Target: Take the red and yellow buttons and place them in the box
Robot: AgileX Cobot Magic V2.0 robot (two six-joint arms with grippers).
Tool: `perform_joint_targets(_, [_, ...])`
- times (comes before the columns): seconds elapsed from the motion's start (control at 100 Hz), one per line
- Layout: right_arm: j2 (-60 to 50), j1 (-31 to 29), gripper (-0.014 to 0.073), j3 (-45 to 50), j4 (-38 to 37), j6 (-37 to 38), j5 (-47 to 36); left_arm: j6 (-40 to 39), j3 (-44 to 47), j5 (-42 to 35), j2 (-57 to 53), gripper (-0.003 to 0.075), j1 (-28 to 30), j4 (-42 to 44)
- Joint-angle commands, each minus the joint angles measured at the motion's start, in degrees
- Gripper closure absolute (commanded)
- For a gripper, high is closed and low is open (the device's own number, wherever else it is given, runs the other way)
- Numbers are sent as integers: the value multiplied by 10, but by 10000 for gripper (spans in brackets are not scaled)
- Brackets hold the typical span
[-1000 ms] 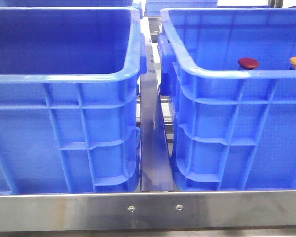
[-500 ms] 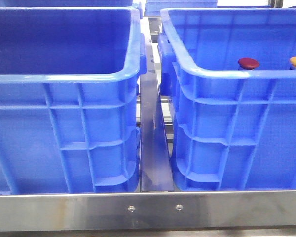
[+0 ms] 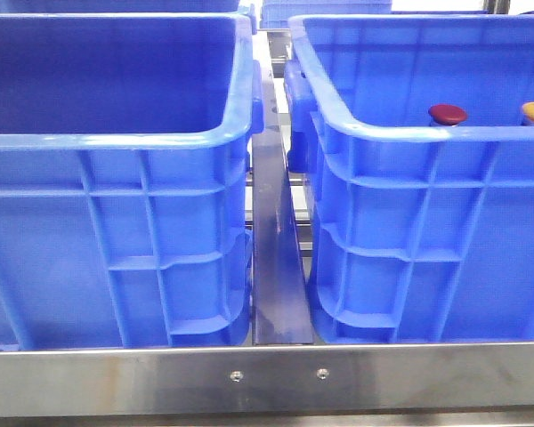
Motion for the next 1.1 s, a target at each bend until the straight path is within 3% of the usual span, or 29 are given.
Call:
perform_joint_targets(0.0, [3, 1, 681, -15, -79, 89, 8, -2, 28, -41, -19, 739, -2, -3])
perform_joint_targets(0.36, [-17, 2, 681, -15, -684, 715, -6, -2, 28, -41, -19, 739, -2, -3])
perform_joint_targets(0.52, [-51, 34, 681, -9, -869, 902, -40, -2, 28, -41, -19, 739, -2, -3])
perform_joint_targets(0.71, [-88, 79, 681, 49, -973, 1006, -107, -2, 28, -41, -19, 739, -2, -3])
perform_joint_targets(1.09, [-209, 104, 681, 186, -1007, 1040, -198, -2, 28, -41, -19, 739, -2, -3])
